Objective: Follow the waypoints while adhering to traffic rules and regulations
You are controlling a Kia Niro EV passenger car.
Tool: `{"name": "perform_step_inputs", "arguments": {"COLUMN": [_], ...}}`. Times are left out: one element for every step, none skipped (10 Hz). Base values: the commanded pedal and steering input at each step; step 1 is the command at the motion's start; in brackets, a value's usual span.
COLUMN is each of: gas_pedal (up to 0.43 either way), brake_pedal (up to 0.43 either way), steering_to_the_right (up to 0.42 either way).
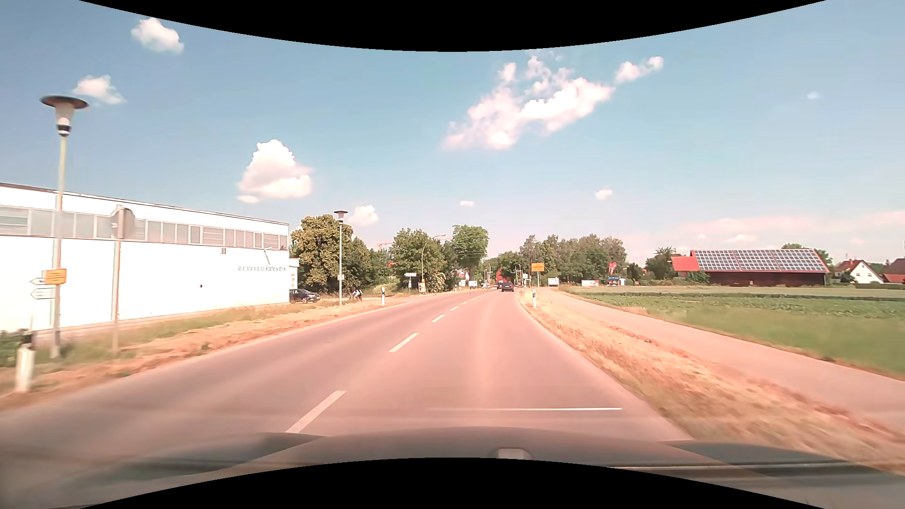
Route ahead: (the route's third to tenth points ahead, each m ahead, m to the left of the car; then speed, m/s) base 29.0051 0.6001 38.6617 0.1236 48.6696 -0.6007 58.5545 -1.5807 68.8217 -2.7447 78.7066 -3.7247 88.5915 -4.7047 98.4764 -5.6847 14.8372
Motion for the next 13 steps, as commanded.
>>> {"name": "perform_step_inputs", "arguments": {"gas_pedal": [0.059,0.059,0.059,0.059,0.067,0.098,0.098,0.098,0.138,0.169,0.169,0.169,0.157], "brake_pedal": [0.000,0.000,0.000,0.000,0.000,0.000,0.000,0.000,0.000,0.000,0.000,0.000,0.000], "steering_to_the_right": [0.018,0.017,0.018,0.018,0.018,0.018,0.018,0.018,0.017,0.017,0.016,0.013,0.011]}}
